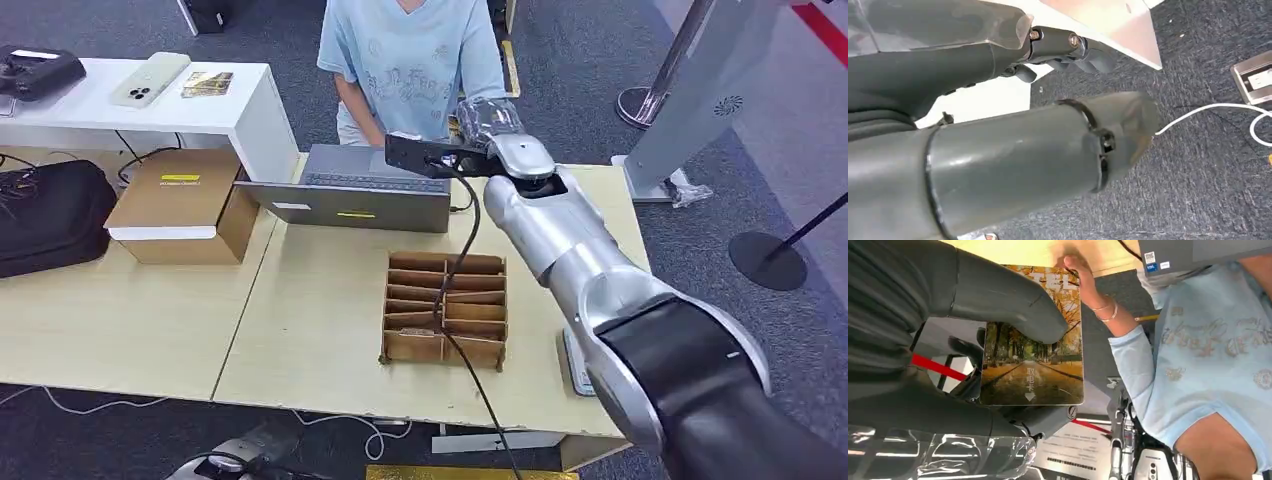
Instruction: Pass the card to the sensor for recognition and then transmit it.
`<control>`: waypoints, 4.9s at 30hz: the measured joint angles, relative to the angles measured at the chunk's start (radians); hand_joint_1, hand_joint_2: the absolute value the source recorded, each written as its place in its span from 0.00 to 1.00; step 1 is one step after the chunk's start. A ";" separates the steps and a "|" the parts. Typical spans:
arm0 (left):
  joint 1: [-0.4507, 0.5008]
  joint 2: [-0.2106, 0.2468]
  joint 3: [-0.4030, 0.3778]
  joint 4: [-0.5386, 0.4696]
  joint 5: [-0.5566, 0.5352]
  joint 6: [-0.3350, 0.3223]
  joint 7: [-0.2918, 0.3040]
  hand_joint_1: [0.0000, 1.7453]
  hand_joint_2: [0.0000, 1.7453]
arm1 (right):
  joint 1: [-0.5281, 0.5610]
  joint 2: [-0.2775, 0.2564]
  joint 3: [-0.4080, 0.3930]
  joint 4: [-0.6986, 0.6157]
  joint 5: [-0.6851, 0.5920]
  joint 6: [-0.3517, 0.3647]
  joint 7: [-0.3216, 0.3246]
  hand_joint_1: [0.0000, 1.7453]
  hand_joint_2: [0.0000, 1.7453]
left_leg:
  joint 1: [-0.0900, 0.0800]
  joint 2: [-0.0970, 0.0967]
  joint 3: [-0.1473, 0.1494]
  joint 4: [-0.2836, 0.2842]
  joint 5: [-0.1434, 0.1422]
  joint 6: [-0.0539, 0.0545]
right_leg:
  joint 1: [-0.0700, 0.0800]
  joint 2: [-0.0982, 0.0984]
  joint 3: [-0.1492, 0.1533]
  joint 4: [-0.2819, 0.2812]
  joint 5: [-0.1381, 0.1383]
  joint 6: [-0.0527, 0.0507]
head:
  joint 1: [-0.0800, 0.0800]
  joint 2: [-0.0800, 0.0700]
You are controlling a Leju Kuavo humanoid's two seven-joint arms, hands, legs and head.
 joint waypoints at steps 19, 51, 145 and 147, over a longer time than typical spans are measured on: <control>-0.010 0.005 -0.063 0.000 0.000 0.006 -0.049 0.00 0.00 | -0.005 -0.003 0.018 0.011 0.075 0.002 -0.006 1.00 1.00 | 0.000 0.000 0.000 0.000 0.000 0.000 | 0.000 0.000 0.000 0.000 0.000 0.001 | 0.000 0.000; -0.037 0.012 -0.143 0.003 0.000 0.024 -0.089 0.00 0.00 | 0.066 -0.006 -0.253 -0.116 -0.440 -0.298 -0.272 0.00 1.00 | 0.000 -0.001 -0.001 0.000 0.000 0.000 | 0.000 -0.001 0.000 0.000 0.001 0.001 | 0.000 0.000; 0.122 0.112 -0.214 0.008 0.000 0.095 -0.018 0.00 0.00 | 1.416 -0.226 -0.172 -1.419 -0.520 -0.160 -0.500 0.00 0.00 | -0.002 -0.006 0.001 -0.001 -0.005 0.004 | -0.001 -0.005 0.005 -0.004 -0.006 0.006 | 0.007 0.000; 0.118 0.113 -0.220 0.008 0.000 0.097 -0.021 0.00 0.00 | 1.418 -0.235 -0.164 -1.422 -0.489 -0.158 -0.493 0.00 0.00 | -0.002 -0.006 0.001 -0.001 -0.005 0.004 | -0.001 -0.005 0.005 -0.004 -0.006 0.006 | 0.006 0.000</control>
